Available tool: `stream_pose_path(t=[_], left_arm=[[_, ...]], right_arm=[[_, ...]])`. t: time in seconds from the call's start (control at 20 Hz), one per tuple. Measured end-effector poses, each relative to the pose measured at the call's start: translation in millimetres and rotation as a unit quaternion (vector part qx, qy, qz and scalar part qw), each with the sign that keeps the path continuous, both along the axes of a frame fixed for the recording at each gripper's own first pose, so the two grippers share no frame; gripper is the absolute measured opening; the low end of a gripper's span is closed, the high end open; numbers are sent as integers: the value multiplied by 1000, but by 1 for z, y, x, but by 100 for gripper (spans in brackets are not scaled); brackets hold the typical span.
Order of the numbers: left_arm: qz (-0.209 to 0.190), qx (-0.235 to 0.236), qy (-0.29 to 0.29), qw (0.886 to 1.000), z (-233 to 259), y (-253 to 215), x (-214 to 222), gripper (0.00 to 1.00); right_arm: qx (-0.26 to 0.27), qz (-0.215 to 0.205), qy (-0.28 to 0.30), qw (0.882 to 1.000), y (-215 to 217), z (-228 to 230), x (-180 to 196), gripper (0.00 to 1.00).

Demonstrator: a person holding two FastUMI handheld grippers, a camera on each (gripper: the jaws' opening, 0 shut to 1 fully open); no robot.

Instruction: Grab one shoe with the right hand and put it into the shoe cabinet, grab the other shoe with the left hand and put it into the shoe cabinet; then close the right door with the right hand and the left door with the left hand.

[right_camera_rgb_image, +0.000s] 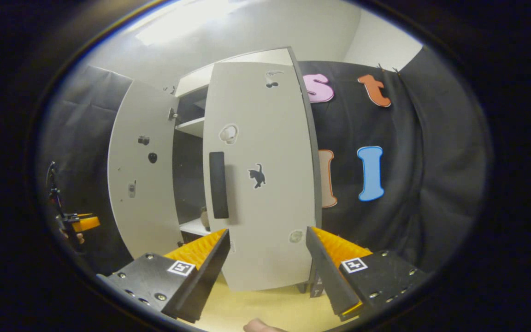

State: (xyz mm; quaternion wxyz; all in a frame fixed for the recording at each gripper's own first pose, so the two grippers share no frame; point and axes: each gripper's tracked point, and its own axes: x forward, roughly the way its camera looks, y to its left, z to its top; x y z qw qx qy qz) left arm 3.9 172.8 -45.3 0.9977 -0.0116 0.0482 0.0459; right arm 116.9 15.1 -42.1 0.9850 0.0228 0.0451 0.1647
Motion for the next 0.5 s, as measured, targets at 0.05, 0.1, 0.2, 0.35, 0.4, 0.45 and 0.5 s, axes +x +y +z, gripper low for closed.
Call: stream_pose_path(t=[0.05,0.1,0.2,0.35,0.4,0.45,0.5], left_arm=[[4,0,-5,1000,8,8,9,96],[9,-5,-12,1000,16,17,20,94],[26,-10,-30,999,31,40,42,94],[33,-18,-28,999,38,65,69,96],[34,-20,-26,999,41,73,79,92],[34,-18,-22,999,41,80,86,93],[28,-13,-16,999,39,82,93,96]], right_arm=[[4,3,-1,1000,4,0,-5,99],[4,7,-1,1000,9,-2,-10,99],[3,18,-6,1000,15,1,-23,99],[-5,25,-23,999,23,5,-37,99],[-8,23,-29,999,23,8,-41,96],[-10,23,-34,999,23,9,-45,96],[-9,26,-38,999,25,11,-50,96]])
